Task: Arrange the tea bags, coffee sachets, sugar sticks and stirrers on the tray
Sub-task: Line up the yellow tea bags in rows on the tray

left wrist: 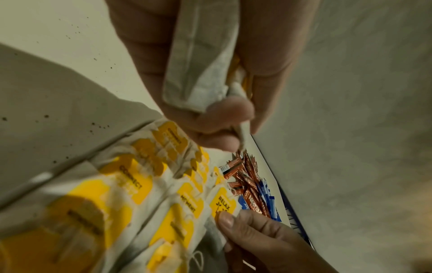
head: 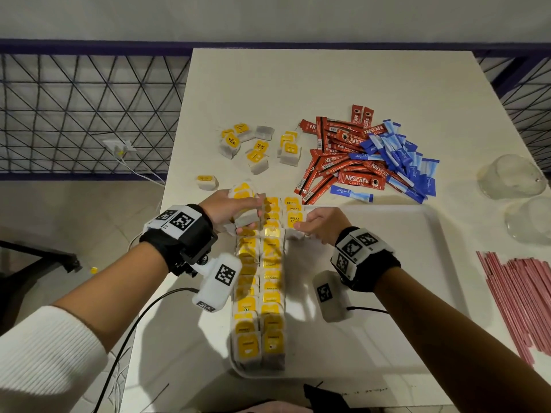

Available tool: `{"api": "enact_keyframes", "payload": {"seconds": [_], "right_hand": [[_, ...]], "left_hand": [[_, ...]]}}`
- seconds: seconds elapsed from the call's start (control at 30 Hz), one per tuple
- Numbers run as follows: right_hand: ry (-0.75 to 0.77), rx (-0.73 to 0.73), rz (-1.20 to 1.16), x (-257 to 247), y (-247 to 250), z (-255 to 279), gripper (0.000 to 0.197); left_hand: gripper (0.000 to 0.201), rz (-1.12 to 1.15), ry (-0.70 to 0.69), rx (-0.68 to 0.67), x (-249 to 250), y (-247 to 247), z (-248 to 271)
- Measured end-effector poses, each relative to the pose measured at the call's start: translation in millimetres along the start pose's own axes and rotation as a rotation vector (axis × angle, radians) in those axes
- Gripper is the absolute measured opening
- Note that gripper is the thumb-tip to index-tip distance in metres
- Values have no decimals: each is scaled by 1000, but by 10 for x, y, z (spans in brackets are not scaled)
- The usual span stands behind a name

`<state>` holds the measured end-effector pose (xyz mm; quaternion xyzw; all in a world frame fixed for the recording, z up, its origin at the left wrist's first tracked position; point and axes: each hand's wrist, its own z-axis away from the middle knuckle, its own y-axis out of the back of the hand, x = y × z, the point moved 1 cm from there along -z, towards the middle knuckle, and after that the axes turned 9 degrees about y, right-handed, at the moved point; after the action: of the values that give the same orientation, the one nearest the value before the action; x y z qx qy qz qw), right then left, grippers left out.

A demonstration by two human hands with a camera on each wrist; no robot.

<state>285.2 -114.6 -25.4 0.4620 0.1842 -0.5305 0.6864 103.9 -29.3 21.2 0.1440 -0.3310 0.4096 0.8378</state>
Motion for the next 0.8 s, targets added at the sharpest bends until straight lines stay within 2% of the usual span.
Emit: {"api": "enact_keyframes", "payload": {"seconds": [0.2,0.33,0.4,0.5,0.6,0.8], "right_hand": [[19,68,6,14,-19,25,25],[96,82,-7,-2,15,60,23],[124,55,-4,-25,39,104,22],[152,-38,-40,-87,67,188,22],[198,-107,-51,-159,110,264,22],[236,-127,-12,-119,177,300,26]], "left_hand": [[11,-46,-5,22,8,-32,1],[5,-95,6,52,22,-55,-8],[4,-148,5,55,40,-85,-13],[14,-187,6,4,78,-182,-5],[18,-333,26,-29,127,-323,30],[16,-469,93,73,103,-436,-55]]}}
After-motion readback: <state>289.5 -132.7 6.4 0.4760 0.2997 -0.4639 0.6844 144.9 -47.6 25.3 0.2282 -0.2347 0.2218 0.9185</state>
